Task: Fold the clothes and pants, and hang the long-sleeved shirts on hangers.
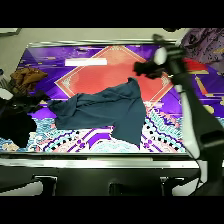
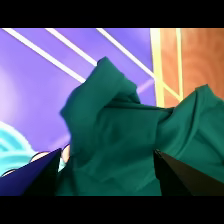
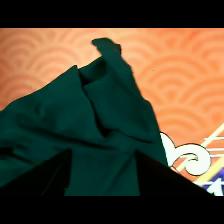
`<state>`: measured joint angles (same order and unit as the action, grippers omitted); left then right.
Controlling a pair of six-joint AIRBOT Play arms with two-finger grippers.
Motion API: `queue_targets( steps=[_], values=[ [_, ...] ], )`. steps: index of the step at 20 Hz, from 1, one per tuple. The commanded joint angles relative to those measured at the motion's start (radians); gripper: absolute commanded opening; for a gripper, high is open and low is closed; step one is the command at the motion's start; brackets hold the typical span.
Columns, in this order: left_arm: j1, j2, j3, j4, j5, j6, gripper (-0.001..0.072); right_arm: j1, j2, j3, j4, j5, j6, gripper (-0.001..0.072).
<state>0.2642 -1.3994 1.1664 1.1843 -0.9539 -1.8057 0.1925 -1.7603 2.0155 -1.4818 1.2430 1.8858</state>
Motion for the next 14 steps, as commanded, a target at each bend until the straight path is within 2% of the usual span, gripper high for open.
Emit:
queue_targets(
  steps=[1, 4, 7, 11, 14],
  values=[
    [0.091, 0.036, 0.035, -0.006, -0.197, 0.109, 0.0659, -0.219, 0.065, 0.000, 0.211, 0.180, -0.287, 0.0483],
    [0.115, 0.038, 0.035, -0.006, -0.240, 0.123, 0.0659, -0.390, 0.064, -0.066, 0.405, 0.244, -0.426, 0.0482],
    [0.113, 0.038, 0.035, -0.006, -0.224, 0.123, 0.0659, -0.486, 0.064, -0.280, 0.547, 0.260, -0.517, 0.0483],
    [0.108, 0.038, 0.035, -0.006, -0.233, 0.122, 0.0659, -0.474, 0.042, -0.564, 0.689, 0.169, -0.655, 0.0503],
    [0.099, 0.038, 0.035, -0.007, -0.254, 0.122, 0.0659, -0.441, -0.004, -0.655, 0.744, 0.114, -0.719, 0.0502]
  ],
)
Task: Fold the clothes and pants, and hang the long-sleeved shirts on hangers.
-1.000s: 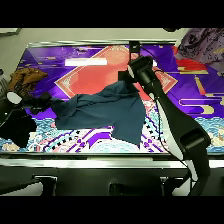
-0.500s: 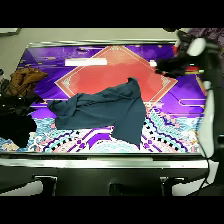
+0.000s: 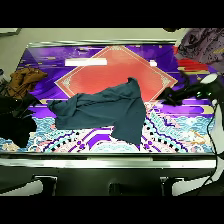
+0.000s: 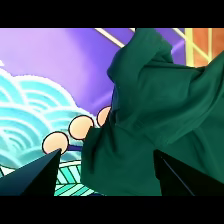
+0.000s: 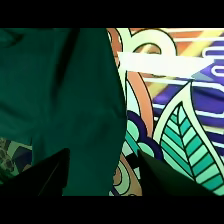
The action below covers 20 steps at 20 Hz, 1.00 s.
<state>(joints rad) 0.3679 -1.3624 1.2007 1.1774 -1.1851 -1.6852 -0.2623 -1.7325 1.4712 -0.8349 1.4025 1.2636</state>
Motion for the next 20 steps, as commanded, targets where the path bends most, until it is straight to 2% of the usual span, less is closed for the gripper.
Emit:
queue_targets(
  steps=[1, 11, 12, 13, 14, 15, 17, 20],
  values=[
    [-0.008, 0.001, 0.001, 0.000, -0.031, 0.002, 0.0660, 0.026, -0.051, -0.113, 0.102, -0.050, -0.106, 0.0501],
    [-0.014, 0.000, 0.001, 0.000, -0.027, 0.002, 0.0659, 0.149, -0.157, -0.113, 0.083, -0.178, -0.121, 0.0496],
    [-0.014, 0.001, 0.001, 0.000, -0.038, 0.001, 0.0659, 0.156, -0.161, -0.113, 0.085, -0.179, -0.112, 0.0455],
    [-0.014, 0.000, 0.001, -0.003, -0.055, -0.010, 0.0658, 0.163, -0.163, -0.113, 0.094, -0.170, -0.112, 0.0312],
    [-0.013, -0.001, -0.003, -0.003, -0.058, -0.009, 0.0658, 0.166, -0.161, -0.113, 0.107, -0.151, -0.112, 0.0090],
    [-0.010, 0.000, -0.012, -0.003, -0.056, 0.002, 0.0658, 0.166, -0.154, -0.112, 0.110, -0.135, -0.112, 0.0029],
    [0.009, -0.002, -0.058, -0.010, -0.044, 0.080, 0.0658, 0.166, -0.122, -0.112, 0.108, -0.118, -0.106, 0.0028],
    [0.060, -0.003, -0.203, -0.174, 0.020, 0.259, 0.0658, 0.166, -0.054, -0.112, 0.105, -0.119, -0.091, 0.0029]
  ],
)
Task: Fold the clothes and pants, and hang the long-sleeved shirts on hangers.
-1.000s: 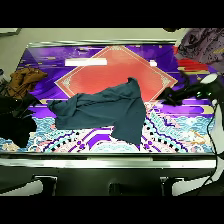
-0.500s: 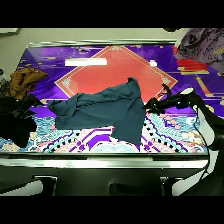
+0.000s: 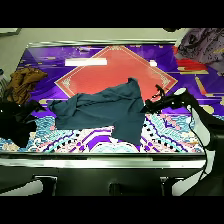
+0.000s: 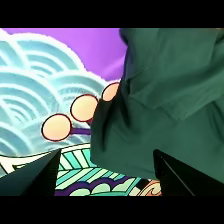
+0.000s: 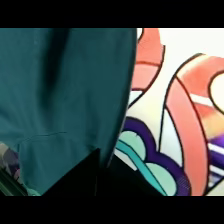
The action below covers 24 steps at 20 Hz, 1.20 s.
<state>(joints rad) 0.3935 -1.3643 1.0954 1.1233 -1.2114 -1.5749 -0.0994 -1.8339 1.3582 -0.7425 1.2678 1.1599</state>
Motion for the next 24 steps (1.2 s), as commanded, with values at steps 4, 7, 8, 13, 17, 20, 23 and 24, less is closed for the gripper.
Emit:
queue_targets(
  steps=[4, 7, 8, 13, 17, 20, 23, 24],
  values=[
    [0.041, -0.029, -0.245, -0.286, 0.113, 0.312, 0.0658, 0.003, 0.110, 0.001, 0.013, 0.016, 0.034, 0.0029],
    [0.011, -0.083, -0.269, -0.298, 0.125, 0.346, 0.0645, 0.003, 0.131, 0.001, 0.013, 0.016, 0.062, 0.0029],
    [0.003, -0.096, -0.269, -0.301, 0.143, 0.346, 0.0598, 0.003, 0.137, 0.001, 0.013, 0.016, 0.068, 0.0029],
    [-0.085, -0.167, -0.264, -0.343, 0.212, 0.346, 0.0288, 0.003, 0.174, 0.001, 0.010, 0.009, 0.089, 0.0028],
    [-0.134, -0.094, -0.165, -0.382, 0.180, 0.363, 0.0017, 0.003, 0.289, 0.004, 0.010, -0.034, 0.093, 0.0027],
    [-0.129, 0.037, 0.049, -0.354, 0.145, 0.283, 0.0016, 0.003, 0.413, 0.080, 0.010, -0.127, 0.095, 0.0027],
    [-0.129, 0.151, 0.353, -0.245, 0.104, 0.167, 0.0016, 0.003, 0.532, 0.273, -0.051, -0.197, 0.140, 0.0027],
    [-0.129, 0.182, 0.454, -0.199, 0.072, 0.143, 0.0016, 0.003, 0.575, 0.350, -0.095, -0.198, 0.176, 0.0027]
  ],
)
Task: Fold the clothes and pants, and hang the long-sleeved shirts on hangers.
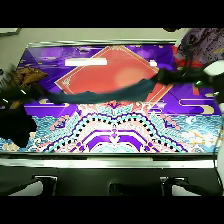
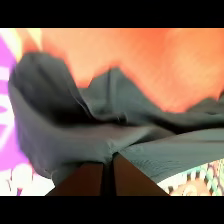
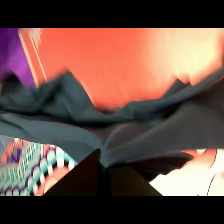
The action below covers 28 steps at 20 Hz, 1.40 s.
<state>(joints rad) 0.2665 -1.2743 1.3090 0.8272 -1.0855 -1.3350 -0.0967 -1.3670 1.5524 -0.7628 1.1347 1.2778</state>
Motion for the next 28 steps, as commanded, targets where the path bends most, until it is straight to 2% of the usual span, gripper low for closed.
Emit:
queue_targets(
  steps=[1, 4, 6, 10, 14, 18, 21, 24, 28],
  values=[
    [-0.002, 0.126, 0.340, 0.155, -0.098, -0.108, 0.0016, 0.001, 0.151, 0.223, -0.121, -0.052, 0.096, 0.0028],
    [-0.002, 0.262, 0.526, 0.354, -0.204, -0.201, 0.0016, 0.001, 0.324, 0.359, -0.261, 0.012, 0.168, 0.0028],
    [-0.002, 0.380, 0.543, 0.443, -0.214, -0.262, 0.0017, 0.001, 0.462, 0.370, -0.331, 0.024, 0.204, 0.0028],
    [-0.002, 0.530, 0.542, 0.468, -0.222, -0.320, 0.0017, 0.001, 0.646, 0.370, -0.494, 0.046, 0.304, 0.0029],
    [-0.002, 0.529, 0.528, 0.468, -0.246, -0.344, 0.0016, 0.001, 0.640, 0.369, -0.565, 0.075, 0.350, 0.0029],
    [-0.002, 0.426, 0.375, 0.460, -0.251, -0.348, 0.0017, 0.001, 0.454, 0.369, -0.542, 0.085, 0.399, 0.0029],
    [-0.020, 0.278, 0.218, 0.456, -0.222, -0.288, 0.0016, 0.003, 0.207, 0.369, -0.464, 0.158, 0.413, 0.0029],
    [-0.056, 0.075, 0.093, 0.457, -0.070, -0.253, 0.0017, 0.003, -0.082, 0.369, -0.393, 0.198, 0.412, 0.0029],
    [-0.096, -0.203, 0.068, 0.454, 0.159, -0.254, 0.0016, 0.003, -0.414, 0.369, -0.313, 0.109, 0.413, 0.0029]
  ],
)
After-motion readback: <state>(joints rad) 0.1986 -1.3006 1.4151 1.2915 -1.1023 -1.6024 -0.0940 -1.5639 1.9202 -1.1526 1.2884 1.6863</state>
